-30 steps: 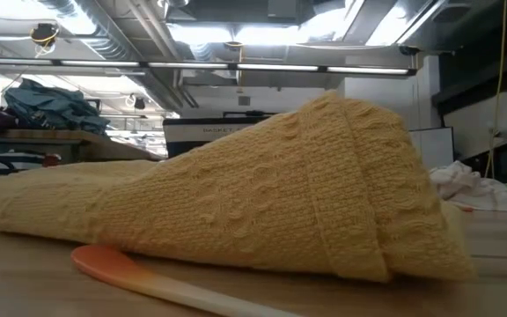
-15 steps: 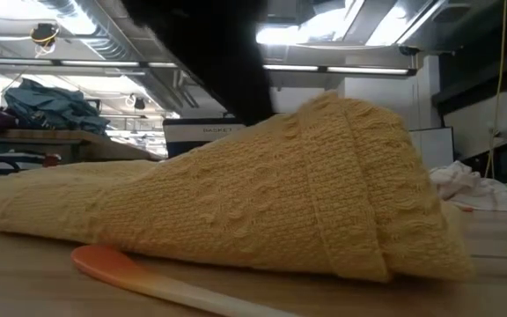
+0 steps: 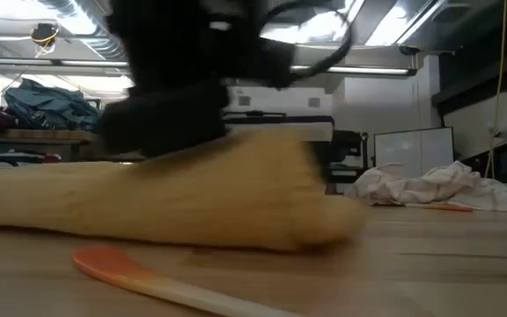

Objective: Fold towel
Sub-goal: Stack the yellow towel on the gray towel

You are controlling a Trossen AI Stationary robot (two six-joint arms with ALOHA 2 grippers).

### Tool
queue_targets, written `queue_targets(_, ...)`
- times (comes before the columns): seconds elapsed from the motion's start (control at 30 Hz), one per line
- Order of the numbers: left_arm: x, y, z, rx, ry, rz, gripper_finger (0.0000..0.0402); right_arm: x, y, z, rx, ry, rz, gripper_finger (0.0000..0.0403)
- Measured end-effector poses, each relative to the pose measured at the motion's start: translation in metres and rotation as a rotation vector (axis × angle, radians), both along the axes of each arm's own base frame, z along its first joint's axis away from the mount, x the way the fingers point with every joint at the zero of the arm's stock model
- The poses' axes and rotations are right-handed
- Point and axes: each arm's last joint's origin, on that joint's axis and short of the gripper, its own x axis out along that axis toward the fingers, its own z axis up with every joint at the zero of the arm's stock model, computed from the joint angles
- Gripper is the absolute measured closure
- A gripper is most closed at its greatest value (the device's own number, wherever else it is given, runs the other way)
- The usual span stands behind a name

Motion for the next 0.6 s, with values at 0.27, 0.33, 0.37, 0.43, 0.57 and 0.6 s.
queue_targets(0.27,-0.024,0.013,-0.006,0.121,0.228,-0.084,0.0375,-0.001,0.0,-0.002,-0.007,0.025,0.0,0.0269)
queue_targets(0.33,-0.028,0.015,-0.004,0.131,0.252,-0.083,0.0375,-0.001,0.0,-0.002,-0.009,0.025,-0.003,0.0269)
queue_targets(0.37,-0.031,0.015,-0.002,0.131,0.266,-0.08,0.0375,-0.001,-0.001,-0.002,-0.017,0.024,-0.011,0.0269)
queue_targets(0.43,-0.035,0.013,0.003,0.123,0.268,-0.067,0.0375,-0.001,-0.002,-0.003,-0.044,0.022,-0.042,0.0269)
queue_targets(0.57,-0.044,0.006,0.028,0.066,0.192,-0.037,0.0375,-0.002,-0.006,-0.005,-0.143,0.025,-0.142,0.0269)
queue_targets(0.6,-0.046,0.003,0.037,0.05,0.154,-0.027,0.0375,-0.002,-0.007,-0.006,-0.166,0.025,-0.167,0.0269)
